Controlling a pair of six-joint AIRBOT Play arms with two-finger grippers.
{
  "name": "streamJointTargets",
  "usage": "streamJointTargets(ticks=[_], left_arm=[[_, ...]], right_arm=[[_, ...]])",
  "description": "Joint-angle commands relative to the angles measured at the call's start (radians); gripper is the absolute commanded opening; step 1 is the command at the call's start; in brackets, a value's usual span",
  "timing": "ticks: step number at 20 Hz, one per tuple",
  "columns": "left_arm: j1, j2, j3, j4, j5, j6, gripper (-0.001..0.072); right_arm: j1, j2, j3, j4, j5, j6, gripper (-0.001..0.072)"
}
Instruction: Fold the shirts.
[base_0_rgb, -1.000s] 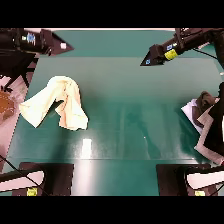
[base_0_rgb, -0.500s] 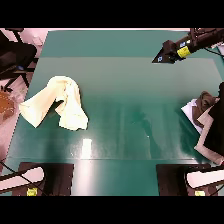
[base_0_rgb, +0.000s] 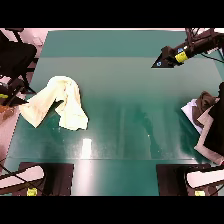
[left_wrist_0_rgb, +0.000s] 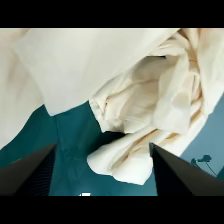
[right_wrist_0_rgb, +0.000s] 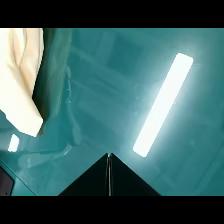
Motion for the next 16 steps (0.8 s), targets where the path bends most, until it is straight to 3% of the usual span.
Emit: streamJointTargets(ticks=[1, 9, 13, 16], left_arm=[[0.006, -0.001, -0.1, 0.0, 0.146, 0.029, 0.0683], [0.005, -0.002, -0.243, 0.005, 0.341, 0.03, 0.0681], [0.005, -0.003, -0.248, -0.175, 0.406, 0.138, 0.0651], [0.005, -0.005, -0.248, -0.191, 0.429, 0.18, 0.0651]], right_arm=[[-0.001, 0.002, -0.014, 0.001, 0.007, -0.001, 0.0024], [0.018, 0.003, -0.014, 0.001, 0.008, -0.001, 0.0024], [0.018, 0.003, -0.014, 0.001, 0.007, -0.001, 0.0024], [0.018, 0.003, -0.014, 0.001, 0.007, 0.0, 0.0024]])
